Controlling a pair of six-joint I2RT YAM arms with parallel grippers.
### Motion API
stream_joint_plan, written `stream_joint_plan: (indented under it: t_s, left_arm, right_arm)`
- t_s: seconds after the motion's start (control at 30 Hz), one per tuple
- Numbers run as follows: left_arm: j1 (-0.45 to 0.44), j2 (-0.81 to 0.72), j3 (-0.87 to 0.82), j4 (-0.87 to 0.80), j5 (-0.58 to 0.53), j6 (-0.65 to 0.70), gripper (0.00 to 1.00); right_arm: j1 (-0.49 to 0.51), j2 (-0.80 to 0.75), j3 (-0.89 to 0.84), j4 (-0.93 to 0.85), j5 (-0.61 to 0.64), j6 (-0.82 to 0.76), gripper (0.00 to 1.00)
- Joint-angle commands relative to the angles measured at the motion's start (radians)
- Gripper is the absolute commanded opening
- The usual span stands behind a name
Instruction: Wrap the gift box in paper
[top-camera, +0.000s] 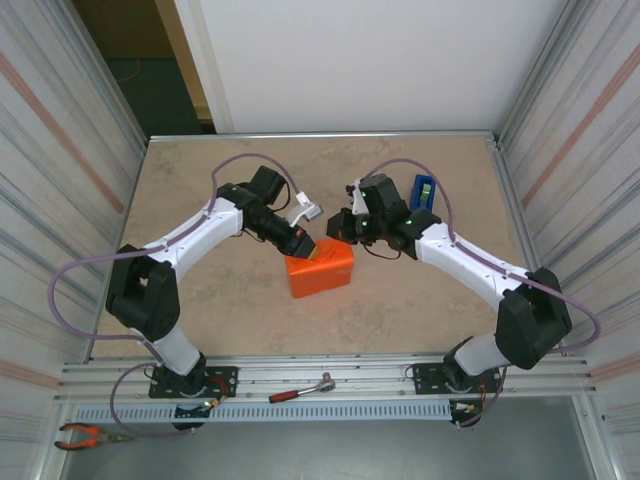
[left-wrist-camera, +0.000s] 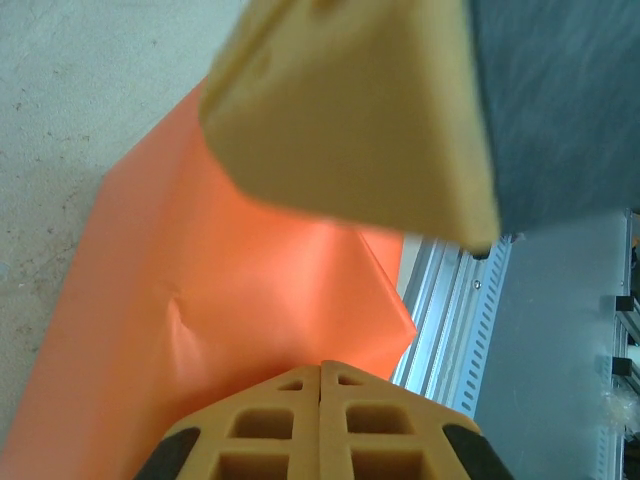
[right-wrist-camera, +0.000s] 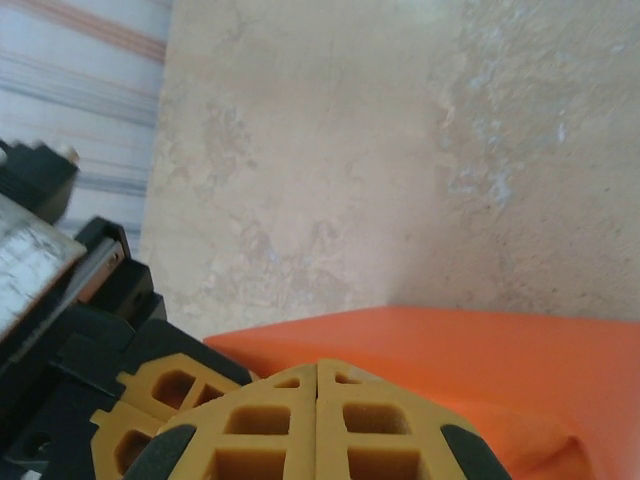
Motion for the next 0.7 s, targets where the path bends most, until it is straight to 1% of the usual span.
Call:
stream_joint_plan:
  t_s: [0.0,0.17,0.27,0.33,0.4,0.53,0.6,0.67]
  left_arm:
    - [-0.008,-0.012,-0.025,-0.026,-0.017,0.024,0.00]
    - [-0.008,-0.007,-0.026,-0.025,-0.017,0.023,0.00]
    - [-0.006,-0.007,-0.027,-0.016,-0.013,0.017,0.00]
    - [0.001,-0.012,-0.025,0.006,0.008,-0.006,0.00]
    - [0.020,-0.034,-0.031,0.060,0.041,-0.063,0.00]
    - [0.092,-0.167,-0.103,0.279,0.030,-0.300,0.00]
    - [0.116,-0.248,-0.149,0.351,-0.018,-0.386,0.00]
    - [0.122,-0.298,-0.171,0.346,-0.058,-0.414,0.00]
  right_arm:
    - [0.034,0.008,-0.023,-0.014,0.005,-0.012,0.00]
    - [0.071,-0.038,-0.104,-0.001,0.036,0.006,0.00]
    - [0.070,-0.060,-0.149,0.002,0.052,0.009,0.00]
    - [0.070,-0.065,-0.161,-0.006,0.065,-0.003,0.00]
    - [0.071,-0.061,-0.163,-0.015,0.073,-0.021,0.00]
    - [0.072,-0.054,-0.165,-0.038,0.096,-0.055,0.00]
    - [0.073,-0.052,-0.167,-0.044,0.101,-0.061,0.00]
    - [0.073,-0.053,-0.170,-0.038,0.101,-0.061,0.00]
